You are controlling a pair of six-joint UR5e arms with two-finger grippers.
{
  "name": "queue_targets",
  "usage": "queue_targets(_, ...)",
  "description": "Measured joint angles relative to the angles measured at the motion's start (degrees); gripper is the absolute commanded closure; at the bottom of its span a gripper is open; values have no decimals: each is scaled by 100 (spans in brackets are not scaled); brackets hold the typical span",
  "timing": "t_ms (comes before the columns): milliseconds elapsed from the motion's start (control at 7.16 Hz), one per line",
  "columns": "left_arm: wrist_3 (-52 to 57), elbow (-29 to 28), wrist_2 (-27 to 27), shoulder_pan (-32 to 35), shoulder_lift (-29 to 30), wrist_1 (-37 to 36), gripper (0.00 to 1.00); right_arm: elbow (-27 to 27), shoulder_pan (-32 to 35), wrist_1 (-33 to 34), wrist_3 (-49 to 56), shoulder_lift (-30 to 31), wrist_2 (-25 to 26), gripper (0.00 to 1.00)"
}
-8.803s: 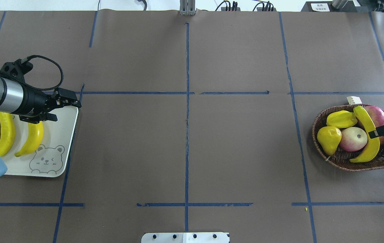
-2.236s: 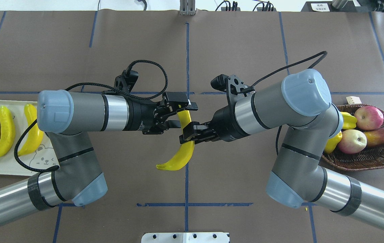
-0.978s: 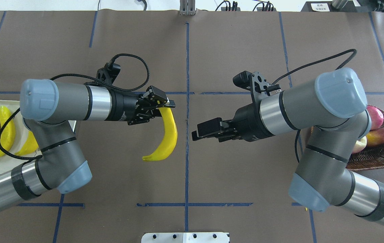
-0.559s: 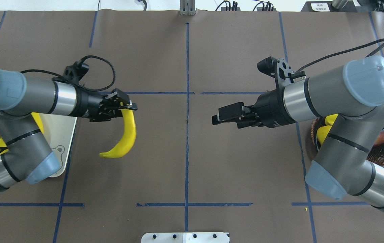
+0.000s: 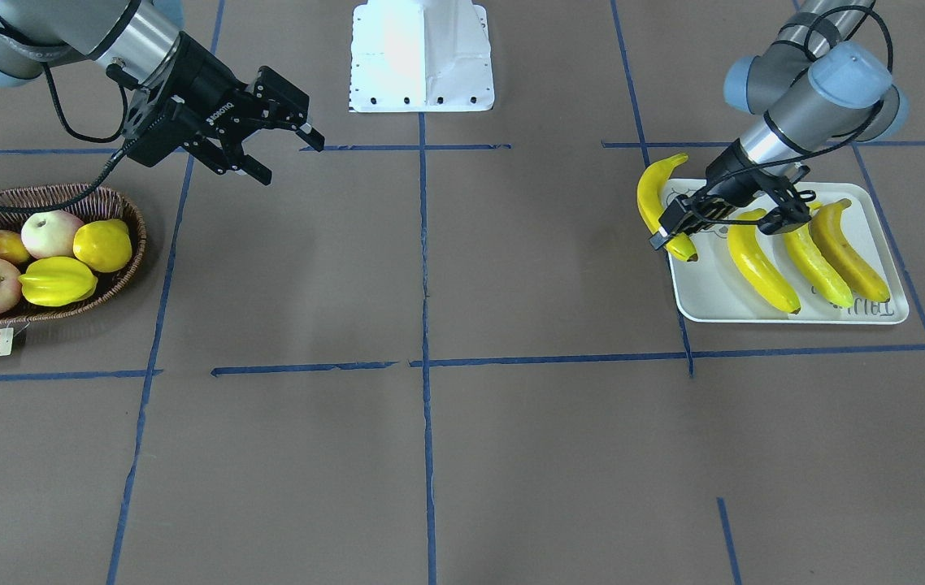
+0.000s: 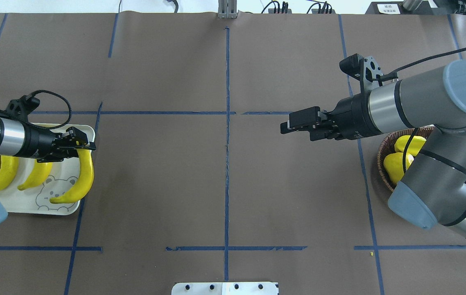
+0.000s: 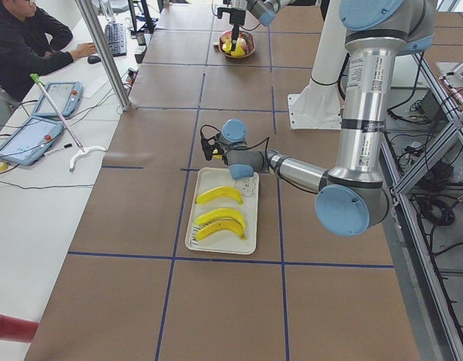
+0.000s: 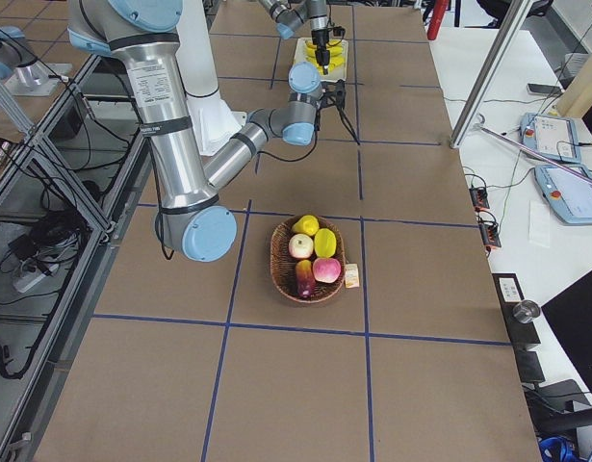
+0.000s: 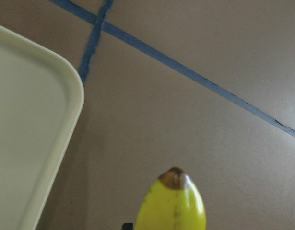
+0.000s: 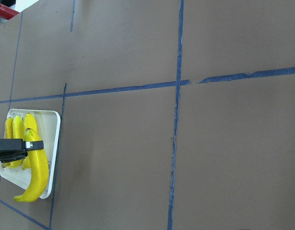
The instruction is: Transfer all bananas from basket to plate
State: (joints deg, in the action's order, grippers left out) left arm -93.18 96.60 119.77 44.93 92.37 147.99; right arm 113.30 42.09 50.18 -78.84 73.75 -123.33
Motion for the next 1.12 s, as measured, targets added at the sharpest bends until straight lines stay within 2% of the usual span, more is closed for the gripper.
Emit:
queue_targets(419, 298, -248, -1, 222, -158, 1, 100, 1, 23, 0, 0, 7, 18, 0)
queue_targets(559, 323, -321, -4, 230, -166, 7, 57, 0, 30, 0, 0, 7, 27, 0)
queue_targets(699, 331, -353, -6, 236, -174, 9, 1, -5, 33, 0, 0, 8, 33, 0)
queue_targets(1118, 343, -456, 4, 291, -234, 253, 0, -15, 59, 0, 0, 30, 43, 0)
